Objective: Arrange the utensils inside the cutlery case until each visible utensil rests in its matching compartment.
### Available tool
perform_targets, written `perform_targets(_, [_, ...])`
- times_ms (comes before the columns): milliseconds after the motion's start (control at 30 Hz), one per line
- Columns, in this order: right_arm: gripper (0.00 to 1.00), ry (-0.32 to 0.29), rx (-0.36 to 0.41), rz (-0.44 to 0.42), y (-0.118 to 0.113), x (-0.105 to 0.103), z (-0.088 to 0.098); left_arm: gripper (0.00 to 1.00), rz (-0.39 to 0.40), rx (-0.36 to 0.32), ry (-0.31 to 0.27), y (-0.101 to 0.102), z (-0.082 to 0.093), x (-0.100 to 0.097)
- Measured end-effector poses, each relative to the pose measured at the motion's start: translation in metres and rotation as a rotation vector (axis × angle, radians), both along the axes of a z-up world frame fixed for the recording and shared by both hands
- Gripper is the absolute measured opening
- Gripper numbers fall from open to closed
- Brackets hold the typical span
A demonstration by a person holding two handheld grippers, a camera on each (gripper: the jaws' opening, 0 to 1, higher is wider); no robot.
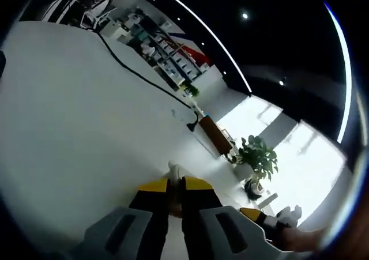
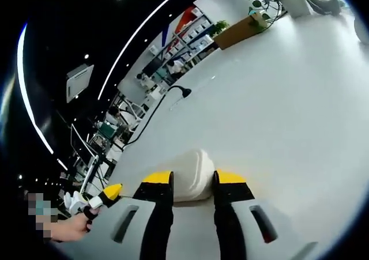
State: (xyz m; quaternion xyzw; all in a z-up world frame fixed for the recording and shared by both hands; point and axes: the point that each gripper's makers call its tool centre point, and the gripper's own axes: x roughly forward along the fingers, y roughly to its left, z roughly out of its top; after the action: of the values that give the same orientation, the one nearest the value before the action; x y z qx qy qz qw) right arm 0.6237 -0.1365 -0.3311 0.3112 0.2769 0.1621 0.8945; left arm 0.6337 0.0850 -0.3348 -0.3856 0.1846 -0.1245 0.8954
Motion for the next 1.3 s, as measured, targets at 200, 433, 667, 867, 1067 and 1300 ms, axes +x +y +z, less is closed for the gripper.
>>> perform_targets(200, [0.25,0.001,0.008,-0.006,-0.002,0.002,-0.001,0.08,-0.054,-0.068,0.080,-0.001,0.000,0.000])
perform_targets(433, [0.19,0.068,0.107,-0.010,-0.007,0.004,-0.002,0.21,-0.071,-0.128,0.174,0.005,0.000,0.014])
perform_targets(667, [0.18,0.060,0.072,0.001,-0.004,0.005,-0.002,0.11,-0.157,0.004,0.117,-0.002,0.002,0.011])
perform_targets(867, [0.15,0.055,0.051,-0.001,-0.002,0.002,-0.002,0.07,-0.132,0.050,0.094,-0.001,0.002,0.009])
perform_targets(1067, [0.15,0.057,0.017,0.012,-0.002,0.004,-0.003,0.08,-0.110,0.037,0.082,0.001,0.001,0.011])
perform_targets(1300, [0.14,0.044,-0.057,0.038,-0.002,0.012,0.002,0.16,-0.128,0.076,0.103,-0.006,0.000,0.010])
